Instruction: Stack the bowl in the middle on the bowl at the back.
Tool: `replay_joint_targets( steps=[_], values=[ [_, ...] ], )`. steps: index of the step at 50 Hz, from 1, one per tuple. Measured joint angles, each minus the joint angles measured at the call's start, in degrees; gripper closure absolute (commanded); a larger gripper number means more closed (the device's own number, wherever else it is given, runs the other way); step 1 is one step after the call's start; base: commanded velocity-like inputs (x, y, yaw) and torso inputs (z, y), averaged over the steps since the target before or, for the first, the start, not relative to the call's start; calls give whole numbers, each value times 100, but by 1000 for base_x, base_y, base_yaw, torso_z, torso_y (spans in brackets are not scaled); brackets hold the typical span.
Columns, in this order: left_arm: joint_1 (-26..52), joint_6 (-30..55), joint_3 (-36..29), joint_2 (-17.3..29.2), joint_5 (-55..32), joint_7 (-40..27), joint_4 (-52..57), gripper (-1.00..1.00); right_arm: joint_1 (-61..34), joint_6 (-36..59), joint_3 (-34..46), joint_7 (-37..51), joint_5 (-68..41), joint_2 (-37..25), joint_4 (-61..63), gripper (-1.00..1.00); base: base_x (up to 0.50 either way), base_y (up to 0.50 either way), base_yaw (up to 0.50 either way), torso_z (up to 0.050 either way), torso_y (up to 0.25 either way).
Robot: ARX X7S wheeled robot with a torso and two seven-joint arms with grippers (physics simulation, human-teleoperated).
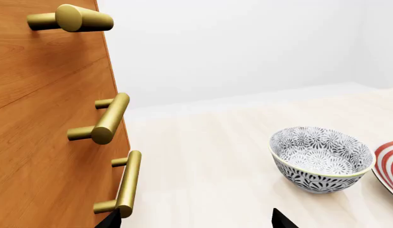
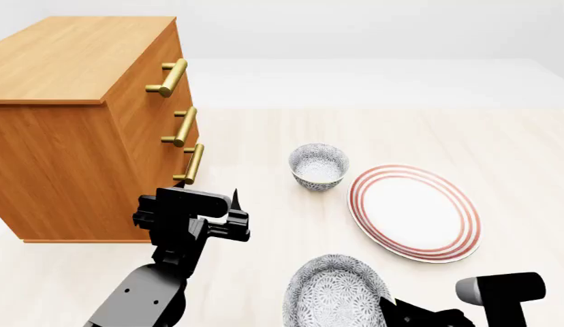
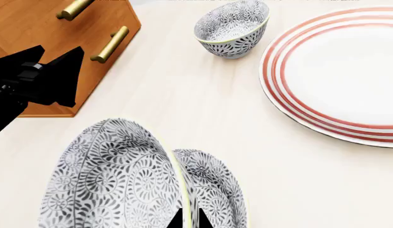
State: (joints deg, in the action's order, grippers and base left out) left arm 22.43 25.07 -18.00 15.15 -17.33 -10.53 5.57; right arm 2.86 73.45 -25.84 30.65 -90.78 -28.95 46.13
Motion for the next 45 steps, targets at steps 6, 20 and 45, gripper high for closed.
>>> replay_joint_targets(
  steps=[6,20,45],
  values=[
    [-1,-8,-10,5,-9,-8,-11,-100,-63,-30,63,23,63,12,-76,100,0,0,0,3,0],
    [5,-19,-32,18,-28,-32,-24,-100,46,-118,1,40,27,-50,-90,100,0,0,0,0,1],
    [27,-29,-68,42,-63,-67,-52,-100,32,-226,82,51,45,-110,-68,-100,0,0,0,0,0]
  ],
)
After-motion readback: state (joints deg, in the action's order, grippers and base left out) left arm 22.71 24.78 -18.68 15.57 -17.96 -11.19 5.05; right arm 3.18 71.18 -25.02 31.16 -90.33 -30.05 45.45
